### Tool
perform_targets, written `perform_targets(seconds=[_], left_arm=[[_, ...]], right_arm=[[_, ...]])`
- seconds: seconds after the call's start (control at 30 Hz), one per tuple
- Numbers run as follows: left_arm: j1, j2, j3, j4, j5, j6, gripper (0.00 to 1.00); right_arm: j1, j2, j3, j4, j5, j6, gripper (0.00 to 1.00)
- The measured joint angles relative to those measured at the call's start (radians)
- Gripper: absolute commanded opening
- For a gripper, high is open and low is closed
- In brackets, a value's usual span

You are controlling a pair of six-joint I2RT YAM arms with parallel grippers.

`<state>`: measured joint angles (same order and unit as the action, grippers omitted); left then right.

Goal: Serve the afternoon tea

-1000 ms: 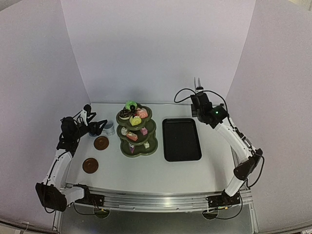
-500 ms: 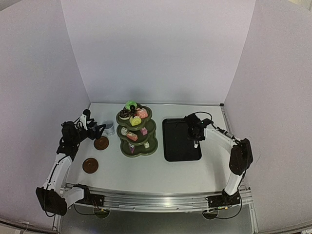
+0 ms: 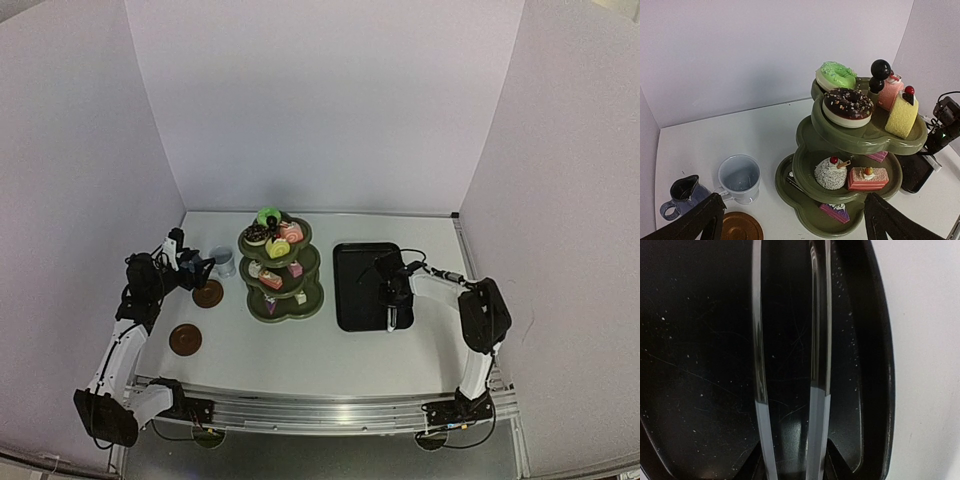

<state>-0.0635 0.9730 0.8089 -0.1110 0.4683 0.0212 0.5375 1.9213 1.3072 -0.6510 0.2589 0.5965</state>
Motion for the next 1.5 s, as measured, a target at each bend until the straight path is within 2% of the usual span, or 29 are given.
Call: perform_targets(seconds=[0.33, 0.4, 0.43, 0.5, 0.63, 0.77, 0.97, 1.1, 1.2, 1.33, 1.5], left_arm=[[0.000, 0.000, 0.000, -0.004, -0.002, 0.001, 0.97], [0.000, 0.000, 0.000, -0.005, -0.006, 0.002, 0.98], [0.000, 0.000, 0.000, -0.006, -0.008, 0.004, 0.98], [0.000, 0.000, 0.000, -0.019, -0.015, 0.005, 0.99], [0.000, 0.000, 0.002, -0.076, -0.032, 0.012, 1.00], [0.000, 0.029, 0.047, -0.235, -0.067, 0.052, 1.00], [0.000, 0.212, 0.261, -0.597, -0.149, 0.184, 0.99], [0.002, 0.418, 0.391, -0.805, -0.225, 0.285, 0.87], [0.003, 0.553, 0.399, -0.897, -0.275, 0.361, 0.91], [-0.004, 0.613, 0.368, -0.905, -0.271, 0.487, 0.94], [-0.022, 0.683, 0.347, -0.792, -0.328, 0.623, 0.86]], right_arm=[[0.014, 0.023, -0.016, 0.031, -0.009, -0.021, 0.37], [0.015, 0.023, -0.016, 0.032, -0.009, -0.022, 0.43], [0.015, 0.023, -0.016, 0.032, -0.009, -0.025, 0.53], [0.016, 0.023, -0.015, 0.032, -0.007, -0.027, 0.62], [0.016, 0.023, -0.011, 0.027, 0.002, -0.029, 0.64], [0.016, 0.003, 0.005, 0.018, 0.012, -0.040, 0.65], [0.016, -0.140, 0.048, 0.007, 0.040, -0.065, 0.66], [0.016, -0.259, 0.088, 0.009, 0.047, -0.092, 0.65], [0.016, -0.320, 0.107, 0.013, 0.043, -0.106, 0.65], [0.016, -0.351, 0.107, 0.013, 0.030, -0.122, 0.65], [0.016, -0.360, 0.105, 0.006, 0.020, -0.135, 0.66]])
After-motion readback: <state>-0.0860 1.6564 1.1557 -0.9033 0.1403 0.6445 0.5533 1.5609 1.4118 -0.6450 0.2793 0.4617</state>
